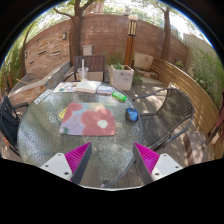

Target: Arrange mouse

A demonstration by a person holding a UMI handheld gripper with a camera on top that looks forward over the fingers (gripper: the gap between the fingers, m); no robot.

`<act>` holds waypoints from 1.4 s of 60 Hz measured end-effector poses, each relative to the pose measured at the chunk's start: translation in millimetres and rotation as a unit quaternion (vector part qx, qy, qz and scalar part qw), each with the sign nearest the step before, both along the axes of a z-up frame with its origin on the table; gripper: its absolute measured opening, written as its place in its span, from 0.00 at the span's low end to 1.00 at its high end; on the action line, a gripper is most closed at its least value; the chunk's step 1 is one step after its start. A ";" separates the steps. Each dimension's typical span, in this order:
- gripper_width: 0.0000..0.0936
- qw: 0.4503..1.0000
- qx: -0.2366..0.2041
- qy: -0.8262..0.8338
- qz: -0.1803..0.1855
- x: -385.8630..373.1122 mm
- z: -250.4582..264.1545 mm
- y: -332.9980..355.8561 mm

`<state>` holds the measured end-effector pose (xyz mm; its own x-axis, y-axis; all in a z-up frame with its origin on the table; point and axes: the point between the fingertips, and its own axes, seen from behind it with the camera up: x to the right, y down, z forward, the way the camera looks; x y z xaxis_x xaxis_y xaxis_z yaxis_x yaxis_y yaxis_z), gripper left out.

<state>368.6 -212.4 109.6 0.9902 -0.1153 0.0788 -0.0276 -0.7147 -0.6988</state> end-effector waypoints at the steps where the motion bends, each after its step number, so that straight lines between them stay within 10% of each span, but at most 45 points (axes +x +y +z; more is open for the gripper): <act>1: 0.92 1.000 0.004 0.000 0.001 4.8 -3.3 7.0; 21: 0.91 0.999 0.032 -0.004 -0.003 123.0 -90.0 186.2; 32: 0.70 1.000 0.020 0.020 0.005 132.5 -124.5 228.2; 36: 0.52 0.999 0.029 0.021 0.012 131.4 -123.7 231.8; 48: 0.38 1.000 0.023 0.005 -0.005 134.8 -120.8 229.3; 64: 0.37 0.992 0.113 -0.001 -0.047 134.0 -11.7 245.0; 74: 0.37 0.981 0.192 0.035 -0.007 56.0 76.0 261.5; 84: 0.37 0.987 0.137 0.059 0.059 -30.7 13.9 260.4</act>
<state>337.9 48.0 123.4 0.9984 0.0007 -0.0566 -0.0485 -0.5024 -0.8633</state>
